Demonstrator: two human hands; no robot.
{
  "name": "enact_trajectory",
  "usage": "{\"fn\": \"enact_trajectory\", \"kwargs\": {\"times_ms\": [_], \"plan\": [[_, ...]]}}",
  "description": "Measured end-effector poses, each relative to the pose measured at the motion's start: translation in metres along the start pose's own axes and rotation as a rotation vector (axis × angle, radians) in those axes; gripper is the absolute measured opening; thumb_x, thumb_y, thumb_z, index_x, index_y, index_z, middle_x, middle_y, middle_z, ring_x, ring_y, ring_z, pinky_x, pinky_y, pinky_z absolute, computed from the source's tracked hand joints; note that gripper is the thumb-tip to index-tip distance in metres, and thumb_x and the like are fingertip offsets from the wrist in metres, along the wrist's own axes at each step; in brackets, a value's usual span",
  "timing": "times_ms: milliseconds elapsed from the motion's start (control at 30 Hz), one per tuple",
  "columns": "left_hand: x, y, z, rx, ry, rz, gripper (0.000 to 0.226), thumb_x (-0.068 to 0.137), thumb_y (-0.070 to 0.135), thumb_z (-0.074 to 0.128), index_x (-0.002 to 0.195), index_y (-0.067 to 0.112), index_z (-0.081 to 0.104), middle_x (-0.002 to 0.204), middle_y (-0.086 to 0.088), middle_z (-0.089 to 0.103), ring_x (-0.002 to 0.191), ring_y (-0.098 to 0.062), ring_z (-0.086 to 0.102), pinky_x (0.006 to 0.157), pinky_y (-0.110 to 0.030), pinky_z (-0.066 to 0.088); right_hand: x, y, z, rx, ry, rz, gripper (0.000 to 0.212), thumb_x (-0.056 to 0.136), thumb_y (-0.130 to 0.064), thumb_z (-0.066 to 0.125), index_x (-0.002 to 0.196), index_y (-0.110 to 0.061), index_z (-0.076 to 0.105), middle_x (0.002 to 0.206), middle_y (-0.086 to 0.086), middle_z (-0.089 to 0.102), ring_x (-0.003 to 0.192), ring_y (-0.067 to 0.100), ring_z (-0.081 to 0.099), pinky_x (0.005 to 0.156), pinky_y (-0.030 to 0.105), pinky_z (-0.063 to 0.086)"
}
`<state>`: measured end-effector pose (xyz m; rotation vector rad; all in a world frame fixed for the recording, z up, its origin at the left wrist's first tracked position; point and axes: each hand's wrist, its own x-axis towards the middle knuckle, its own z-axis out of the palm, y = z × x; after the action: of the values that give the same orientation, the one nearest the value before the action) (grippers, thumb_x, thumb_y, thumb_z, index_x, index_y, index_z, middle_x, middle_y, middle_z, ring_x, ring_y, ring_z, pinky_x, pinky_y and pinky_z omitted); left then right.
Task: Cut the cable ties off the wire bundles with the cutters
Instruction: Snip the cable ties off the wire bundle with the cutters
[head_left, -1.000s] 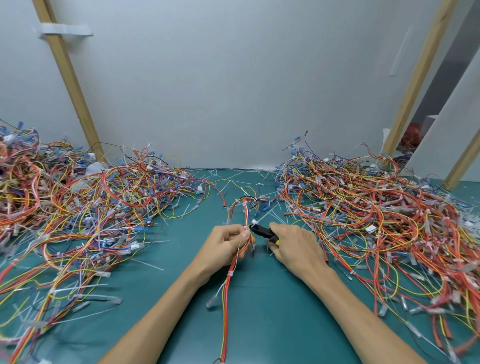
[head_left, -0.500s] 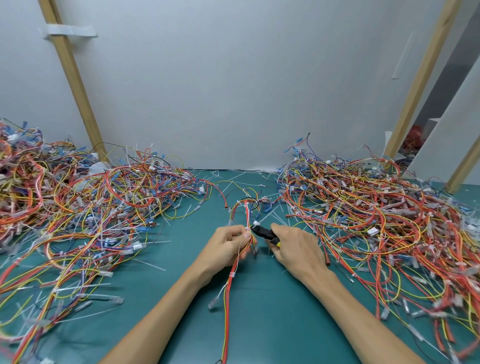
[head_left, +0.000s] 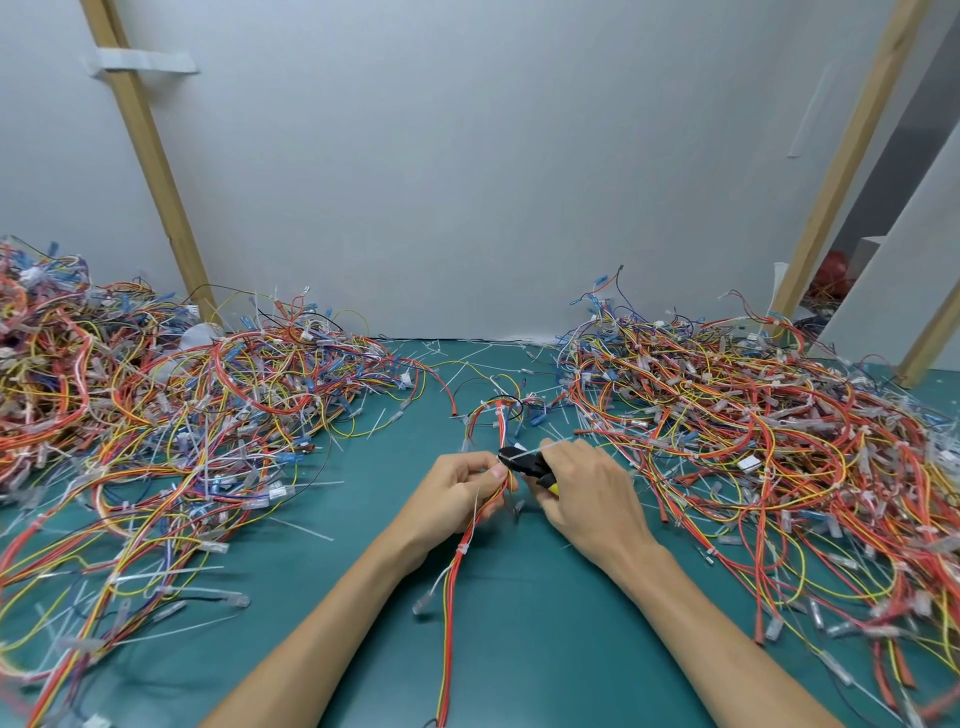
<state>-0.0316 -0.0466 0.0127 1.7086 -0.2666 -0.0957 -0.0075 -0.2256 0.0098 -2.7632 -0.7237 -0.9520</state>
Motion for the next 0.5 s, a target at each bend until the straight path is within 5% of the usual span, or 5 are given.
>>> {"fn": "enact_trajectory", "kwargs": {"times_ms": [133, 333, 500], "plan": [[0.0006, -0.0010, 0.0003, -0.001, -0.008, 0.000, 0.027, 0.102, 0.015, 0.046, 0.081, 0.009, 0.062, 0.051, 0.003, 0.047, 0.043, -0.007, 0.036, 0.043, -0.017, 0.026, -0.0004, -0.0026, -0.0018, -0.003, -0.008, 0.005, 0.035, 0.059, -0.022, 0.089, 0.079, -0.014, 0.061, 0.068, 0.001, 0.061, 0.061, 0.025, 0.057, 0.052, 0.028, 0.044], [-0.0005, 0.0005, 0.0010, 0.009, -0.013, 0.004, 0.029, 0.102, 0.016, 0.046, 0.078, 0.012, 0.062, 0.053, 0.002, 0.046, 0.043, -0.006, 0.036, 0.044, -0.017, 0.027, -0.0007, 0.0020, 0.0030, -0.004, -0.102, 0.046, 0.020, 0.082, -0.022, 0.069, 0.084, -0.017, 0.050, 0.076, 0.003, 0.061, 0.071, 0.029, 0.056, 0.058, 0.033, 0.029], [-0.0014, 0.0012, 0.0007, 0.010, -0.021, 0.004, 0.028, 0.102, 0.017, 0.047, 0.079, 0.012, 0.062, 0.053, 0.002, 0.047, 0.044, -0.007, 0.036, 0.045, -0.018, 0.026, -0.0010, 0.0028, 0.0034, 0.028, -0.173, 0.068, 0.015, 0.087, -0.029, 0.059, 0.088, -0.020, 0.046, 0.081, 0.001, 0.062, 0.076, 0.029, 0.059, 0.058, 0.034, 0.032]]}}
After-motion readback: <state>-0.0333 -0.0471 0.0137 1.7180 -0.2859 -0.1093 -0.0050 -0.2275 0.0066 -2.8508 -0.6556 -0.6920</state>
